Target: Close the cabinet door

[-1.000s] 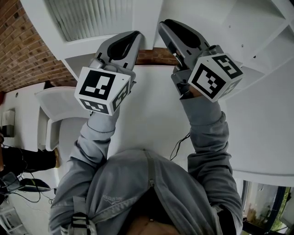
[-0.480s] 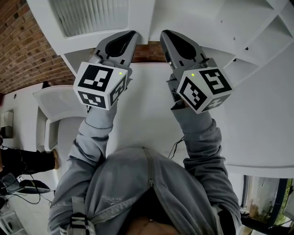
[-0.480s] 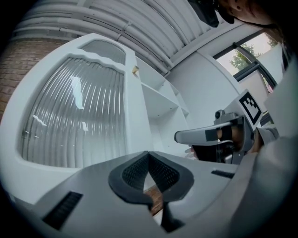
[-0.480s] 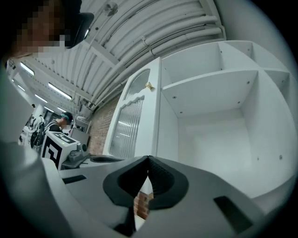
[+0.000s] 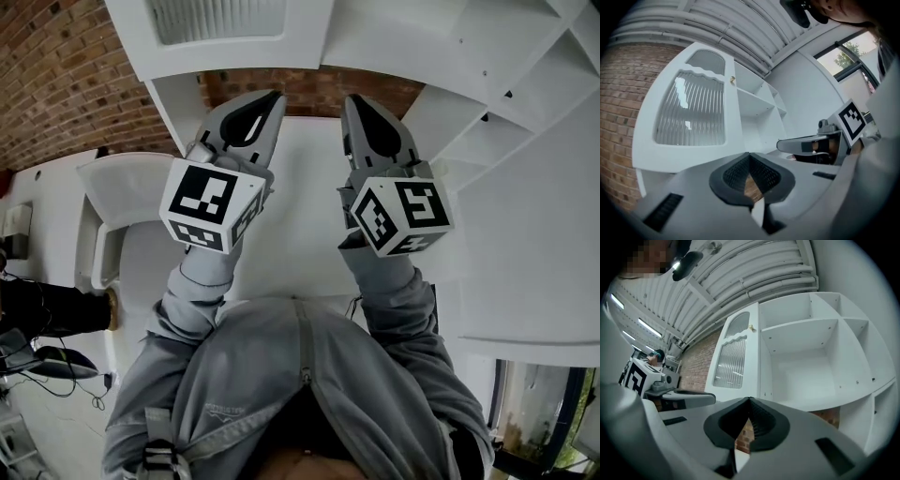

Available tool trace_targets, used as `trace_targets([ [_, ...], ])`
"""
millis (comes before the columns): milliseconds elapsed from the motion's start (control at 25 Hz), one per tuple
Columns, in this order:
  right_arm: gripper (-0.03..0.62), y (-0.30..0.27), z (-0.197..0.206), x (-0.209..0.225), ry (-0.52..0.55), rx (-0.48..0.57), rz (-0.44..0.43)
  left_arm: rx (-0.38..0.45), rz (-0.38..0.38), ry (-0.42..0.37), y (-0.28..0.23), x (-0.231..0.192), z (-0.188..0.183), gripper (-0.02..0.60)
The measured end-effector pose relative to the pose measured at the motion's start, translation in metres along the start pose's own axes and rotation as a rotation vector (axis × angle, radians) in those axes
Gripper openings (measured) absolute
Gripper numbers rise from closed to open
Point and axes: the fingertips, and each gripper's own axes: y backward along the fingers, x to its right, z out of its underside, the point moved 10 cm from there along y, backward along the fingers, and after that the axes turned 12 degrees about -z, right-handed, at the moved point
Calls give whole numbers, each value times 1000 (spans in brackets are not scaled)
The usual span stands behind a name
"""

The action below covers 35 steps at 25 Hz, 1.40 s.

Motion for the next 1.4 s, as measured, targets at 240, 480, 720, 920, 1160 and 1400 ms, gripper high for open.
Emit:
trace_targets([
  [240,26,16,23,-30,15,-20,32,-18,-97,22,42,3,25,3],
  [480,26,32,47,-50,15,-36,62,-38,-146,36,67,9,45,3],
  [720,26,39,70,-63,-4,-67,60,-68,-172,46,82,15,60,3],
  [920,26,40,77,-69,-25,-70,44,-84,-171,49,87,17,66,3],
  [1160,26,42,78,-69,-25,-70,34,-87,-173,43,88,20,66,3],
  [1400,25,43,77,-66,-19,-68,37,-98,-185,56,90,17,69,3],
])
